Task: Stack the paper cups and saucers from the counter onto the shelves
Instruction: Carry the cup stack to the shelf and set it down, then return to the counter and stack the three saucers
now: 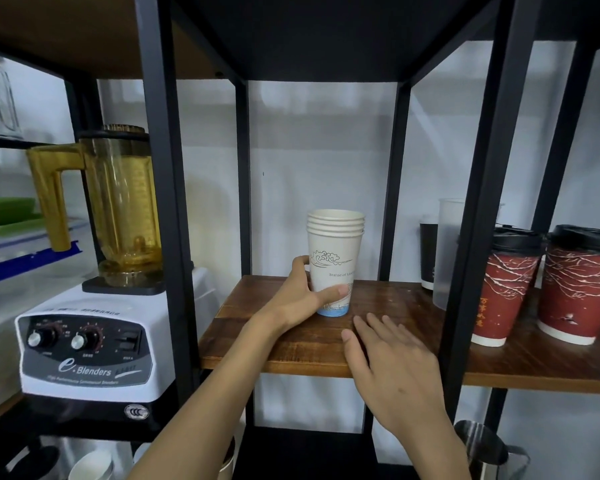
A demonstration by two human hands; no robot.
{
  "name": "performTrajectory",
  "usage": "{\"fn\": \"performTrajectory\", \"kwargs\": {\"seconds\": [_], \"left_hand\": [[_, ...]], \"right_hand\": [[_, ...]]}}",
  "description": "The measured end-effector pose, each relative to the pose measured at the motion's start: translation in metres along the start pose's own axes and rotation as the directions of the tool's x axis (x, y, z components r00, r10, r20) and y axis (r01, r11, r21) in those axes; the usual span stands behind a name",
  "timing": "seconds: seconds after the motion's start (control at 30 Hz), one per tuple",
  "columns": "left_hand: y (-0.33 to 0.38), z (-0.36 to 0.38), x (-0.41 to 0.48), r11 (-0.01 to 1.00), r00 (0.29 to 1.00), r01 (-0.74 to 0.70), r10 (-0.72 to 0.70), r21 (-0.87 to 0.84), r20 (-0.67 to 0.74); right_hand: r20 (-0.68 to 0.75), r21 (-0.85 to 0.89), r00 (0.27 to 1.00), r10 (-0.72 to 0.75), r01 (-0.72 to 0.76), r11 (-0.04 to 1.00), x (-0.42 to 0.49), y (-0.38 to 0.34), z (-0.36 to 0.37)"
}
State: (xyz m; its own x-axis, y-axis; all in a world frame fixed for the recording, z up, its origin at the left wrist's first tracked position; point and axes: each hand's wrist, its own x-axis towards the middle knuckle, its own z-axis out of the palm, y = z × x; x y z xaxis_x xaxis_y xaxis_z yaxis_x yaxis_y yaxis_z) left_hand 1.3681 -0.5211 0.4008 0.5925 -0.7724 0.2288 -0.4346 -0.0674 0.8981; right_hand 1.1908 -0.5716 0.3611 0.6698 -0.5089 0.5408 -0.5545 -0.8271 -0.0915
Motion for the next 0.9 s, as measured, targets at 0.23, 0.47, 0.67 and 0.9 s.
{"fn": "performTrajectory", "kwargs": {"seconds": [0.23, 0.47, 0.67, 0.9], "left_hand": [[0.001, -0.006, -0.009, 0.987, 0.997, 0.071, -0.074, 0.144, 0.014], [-0.014, -0.012, -0.100, 0.727, 0.943, -0.097, 0.286, 0.680, -0.172], [-0.086, 0.018, -0.154, 0.419, 0.674, -0.482, 0.738, 0.770, 0.020], [-0.209, 0.081, -0.262, 0.988, 0.815, 0.080, 0.009, -0.128, 0.580]], "right_hand": [[-0.080, -0.009, 0.996, -0.032, 0.031, 0.999, -0.001, 0.000, 0.005], [-0.333, 0.071, 0.942, -0.043, 0.070, 0.995, -0.009, -0.003, 0.010], [-0.314, 0.144, 0.949, 0.043, 0.003, 0.990, -0.079, -0.007, 0.037], [0.351, 0.550, 0.655, 0.669, -0.722, 0.419, -0.318, -0.036, 0.090]]}}
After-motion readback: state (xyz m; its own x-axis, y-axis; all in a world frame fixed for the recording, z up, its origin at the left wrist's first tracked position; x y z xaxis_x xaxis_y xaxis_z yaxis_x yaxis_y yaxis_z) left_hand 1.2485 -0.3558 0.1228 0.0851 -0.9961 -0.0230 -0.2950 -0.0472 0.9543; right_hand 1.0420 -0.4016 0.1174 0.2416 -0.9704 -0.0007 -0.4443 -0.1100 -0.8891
